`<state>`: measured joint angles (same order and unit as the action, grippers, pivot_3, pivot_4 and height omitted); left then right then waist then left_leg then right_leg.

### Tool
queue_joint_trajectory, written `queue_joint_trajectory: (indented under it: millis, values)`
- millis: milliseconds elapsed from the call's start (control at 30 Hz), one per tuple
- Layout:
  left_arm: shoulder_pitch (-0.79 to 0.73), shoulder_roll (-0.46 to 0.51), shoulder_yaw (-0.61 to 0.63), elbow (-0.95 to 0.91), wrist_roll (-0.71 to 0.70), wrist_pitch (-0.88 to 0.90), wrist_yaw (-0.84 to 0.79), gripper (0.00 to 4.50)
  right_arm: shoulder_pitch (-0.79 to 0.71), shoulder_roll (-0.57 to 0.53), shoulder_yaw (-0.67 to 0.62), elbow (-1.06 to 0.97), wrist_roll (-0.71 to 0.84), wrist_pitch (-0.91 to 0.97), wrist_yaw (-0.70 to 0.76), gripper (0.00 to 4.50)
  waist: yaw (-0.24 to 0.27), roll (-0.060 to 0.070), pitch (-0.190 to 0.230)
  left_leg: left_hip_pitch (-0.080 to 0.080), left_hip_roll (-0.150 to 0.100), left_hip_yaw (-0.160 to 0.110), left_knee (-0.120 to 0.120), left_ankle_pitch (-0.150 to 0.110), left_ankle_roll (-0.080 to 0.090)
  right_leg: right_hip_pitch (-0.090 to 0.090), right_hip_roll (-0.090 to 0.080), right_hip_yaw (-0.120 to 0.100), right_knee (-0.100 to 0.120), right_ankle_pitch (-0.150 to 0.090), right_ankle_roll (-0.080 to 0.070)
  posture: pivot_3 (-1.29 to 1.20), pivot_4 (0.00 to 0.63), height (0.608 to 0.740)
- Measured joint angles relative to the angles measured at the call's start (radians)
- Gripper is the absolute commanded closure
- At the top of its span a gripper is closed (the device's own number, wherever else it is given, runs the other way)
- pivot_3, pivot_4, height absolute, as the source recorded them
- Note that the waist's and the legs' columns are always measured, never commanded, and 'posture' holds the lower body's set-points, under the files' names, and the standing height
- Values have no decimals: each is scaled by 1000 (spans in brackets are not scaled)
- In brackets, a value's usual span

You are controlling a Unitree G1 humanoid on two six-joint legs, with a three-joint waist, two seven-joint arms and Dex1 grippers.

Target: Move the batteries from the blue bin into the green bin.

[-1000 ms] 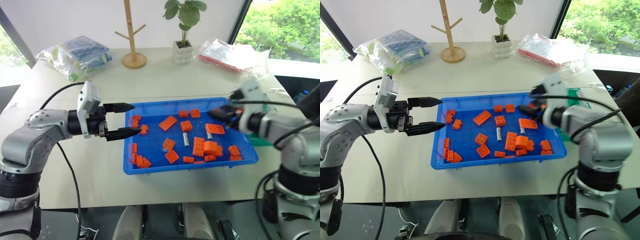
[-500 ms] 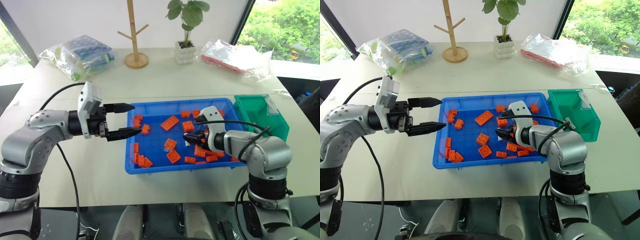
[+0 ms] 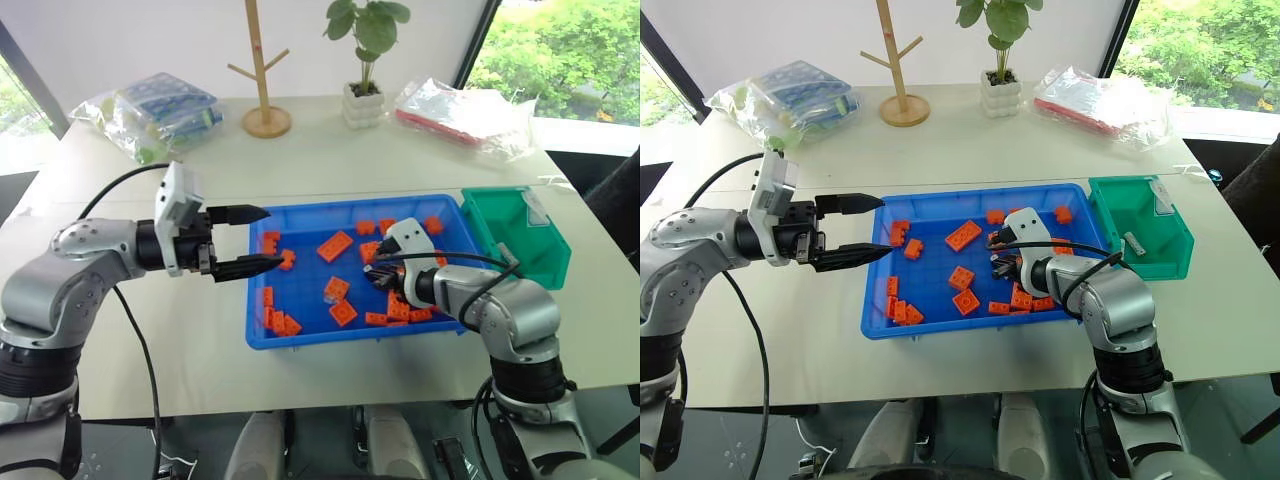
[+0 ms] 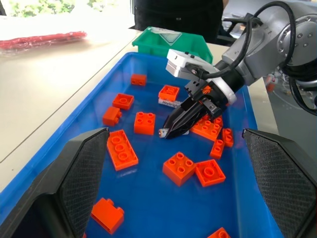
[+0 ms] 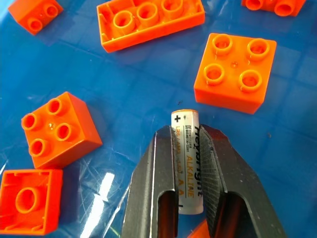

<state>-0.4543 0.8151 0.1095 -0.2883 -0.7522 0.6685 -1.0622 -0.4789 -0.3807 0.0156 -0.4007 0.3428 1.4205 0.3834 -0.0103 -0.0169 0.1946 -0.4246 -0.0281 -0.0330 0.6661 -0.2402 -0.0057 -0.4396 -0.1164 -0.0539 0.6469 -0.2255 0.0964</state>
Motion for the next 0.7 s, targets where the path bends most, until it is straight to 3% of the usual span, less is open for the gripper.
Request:
queue_joint_trajectory:
  millis: [133, 267, 467, 600, 700]
  values:
    - [-1, -1, 0, 10, 3, -7, -4, 0, -88, -75, -121, 1, 39, 63, 28, 4422, 0, 1, 1, -1, 0, 1, 0, 0, 0, -1, 0, 0, 0, 0, 0, 0, 150, 692]
    - [-7, -9, -4, 16, 10, -21, -10, 0, -241, -283, -318, 49, 51, 71, 57, 4422, 9, 0, 1, -1, 0, 1, -1, 0, 0, 0, 0, -2, -2, 0, 0, 0, 150, 692]
    - [-25, -28, -18, 40, 26, -34, -28, 0, -153, -485, -400, 225, 27, 5, 94, 4422, 18, -1, 1, -1, 0, 4, -1, -1, 1, 0, -1, -1, -2, 0, 0, 0, 150, 692]
    - [-35, -41, -24, 57, 42, -49, -40, 0, -100, -503, -452, 251, 34, -6, 105, 4422, 13, -1, 1, -1, 1, 4, -1, -1, 1, 0, 0, -1, -2, 0, 0, 0, 150, 692]
    - [-50, -48, -39, 62, 47, -50, -47, 0, -48, -500, -448, 247, 34, -39, 108, 2992, 14, -1, 1, -1, 1, 4, -1, -1, 1, 0, 0, -1, -2, 0, 0, 0, 150, 692]
